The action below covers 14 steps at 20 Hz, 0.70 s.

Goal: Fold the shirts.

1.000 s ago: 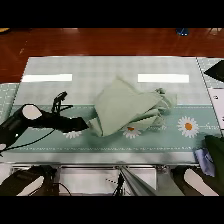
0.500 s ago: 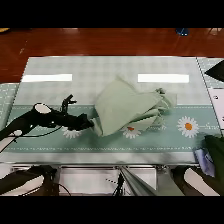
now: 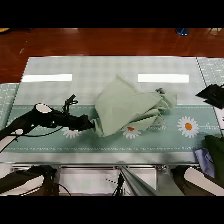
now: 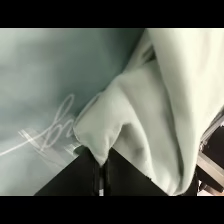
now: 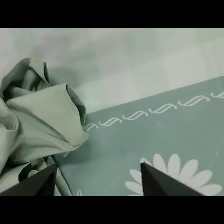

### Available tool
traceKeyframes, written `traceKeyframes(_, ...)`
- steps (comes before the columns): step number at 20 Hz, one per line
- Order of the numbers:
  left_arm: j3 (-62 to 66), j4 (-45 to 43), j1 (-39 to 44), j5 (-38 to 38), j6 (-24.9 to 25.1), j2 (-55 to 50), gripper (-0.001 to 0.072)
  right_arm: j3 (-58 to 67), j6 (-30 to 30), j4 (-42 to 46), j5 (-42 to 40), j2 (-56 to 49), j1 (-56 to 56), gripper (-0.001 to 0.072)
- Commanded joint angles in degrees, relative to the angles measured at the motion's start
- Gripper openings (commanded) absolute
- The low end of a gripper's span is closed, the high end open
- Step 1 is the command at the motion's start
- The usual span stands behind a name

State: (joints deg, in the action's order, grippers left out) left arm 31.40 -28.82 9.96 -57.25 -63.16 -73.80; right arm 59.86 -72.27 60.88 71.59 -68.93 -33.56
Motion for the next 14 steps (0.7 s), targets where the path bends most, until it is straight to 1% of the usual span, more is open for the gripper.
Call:
traceKeyframes(1, 0.0, 0.2, -0.1, -1.0, 1.2, 0.6, 0.0029, -4.0, 6.7, -4.7, -2.3, -5.0, 2.1, 0.0578)
traceKeyframes(3, 0.0, 0.2, -0.1, -2.8, 1.2, 0.6, 0.0029, -4.0, 9.5, -7.4, -6.4, -7.3, 5.0, 0.0578)
traceKeyframes(5, 0.0, 0.2, -0.1, -4.2, 1.2, 0.6, 0.0029, -4.0, 9.6, -8.4, -12.4, -9.2, 8.2, 0.0578)
traceKeyframes(7, 0.0, 0.2, -0.1, -4.7, 1.2, 0.6, 0.0029, -4.0, 9.5, -8.4, -16.1, -11.4, 11.1, 0.0578)
traceKeyframes(11, 0.0, 0.2, -0.1, -4.7, 1.2, 0.6, 0.0029, -4.0, 9.5, -8.5, -18.8, -17.0, 16.3, 0.0576)
traceKeyframes(12, 0.1, 0.2, -0.1, -4.7, 1.2, 0.6, 0.0029, -4.0, 9.5, -8.5, -19.1, -18.2, 17.6, 0.0546)
traceKeyframes(13, 0.2, 0.2, -0.2, -4.8, 1.2, 0.6, 0.0029, -4.0, 9.6, -8.2, -19.5, -18.6, 18.5, 0.0321)
traceKeyframes(14, 0.6, 0.2, -0.5, -5.1, 1.2, 0.7, 0.0029, -3.7, 9.6, -7.8, -19.6, -18.3, 18.8, 0.0128)
